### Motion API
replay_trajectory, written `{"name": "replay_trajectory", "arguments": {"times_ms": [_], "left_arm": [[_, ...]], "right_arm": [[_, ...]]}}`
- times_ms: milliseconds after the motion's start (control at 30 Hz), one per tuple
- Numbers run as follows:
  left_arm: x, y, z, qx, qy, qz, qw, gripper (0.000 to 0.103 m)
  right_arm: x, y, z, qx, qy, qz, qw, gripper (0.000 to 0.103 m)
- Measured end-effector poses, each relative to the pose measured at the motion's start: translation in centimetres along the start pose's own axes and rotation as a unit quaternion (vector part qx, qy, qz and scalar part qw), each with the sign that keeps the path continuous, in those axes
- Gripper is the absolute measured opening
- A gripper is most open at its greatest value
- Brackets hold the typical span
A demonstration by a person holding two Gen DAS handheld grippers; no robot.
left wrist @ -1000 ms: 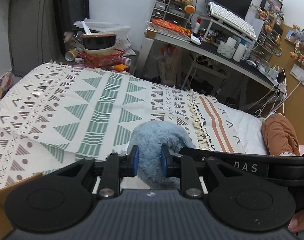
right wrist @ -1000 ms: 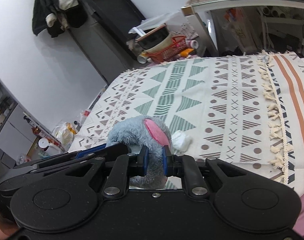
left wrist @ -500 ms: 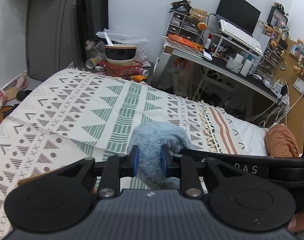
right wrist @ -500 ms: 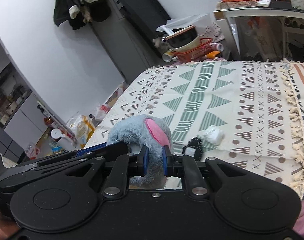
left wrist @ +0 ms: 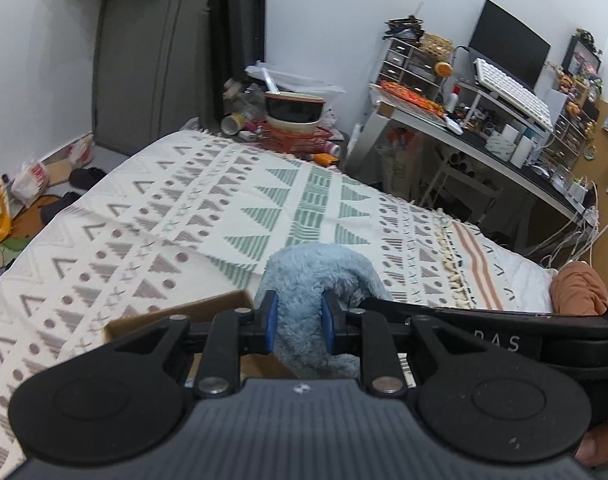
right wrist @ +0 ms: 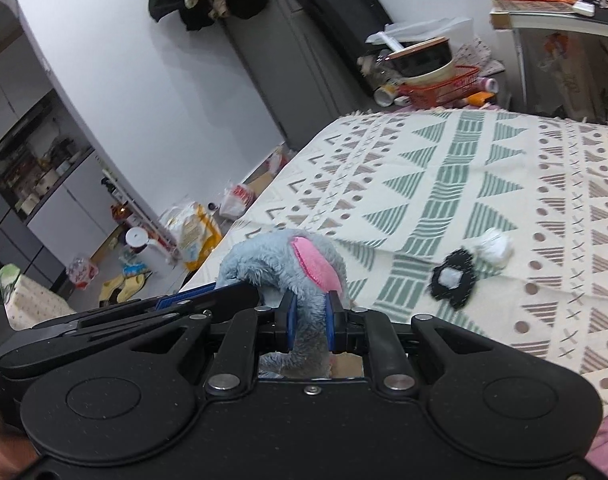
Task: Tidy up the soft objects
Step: 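Carry the grey plush with the right tool down into the box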
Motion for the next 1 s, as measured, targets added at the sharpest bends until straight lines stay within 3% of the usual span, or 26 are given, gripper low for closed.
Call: {"name": "replay_trajectory", "arguments": {"times_ms": [433,900,1000], "left_arm": [[0.5,5.9,2.9,0.050,0.006,-0.011,0.9986,0.021],[-1.7,9.0,5.5,0.089,0.025,-0.031,0.9953,0.022],[-2.3,9.5,5.7,0.103,0.036,-0.053,0.9926,0.025]], "right_arm": [[-4.1,4.1,1.7,0.034,0.036,-0.015,0.999,0.015],[-8.2,4.8,3.0,0.018,0.065,-0.013,0.998,0.017],[-8.9,4.3,2.9,0.009,0.072,-0.011,0.997,0.020]]}}
Point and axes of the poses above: each gripper's, at about its wrist camera, not at the fingertips, and x roughly against the way its jaws point, y to its left, z to its underside, the point moved 4 cm from there along -x, roughly the way its jaws point, and after that the axes turned 13 degrees about y, right-handed, at the moved point
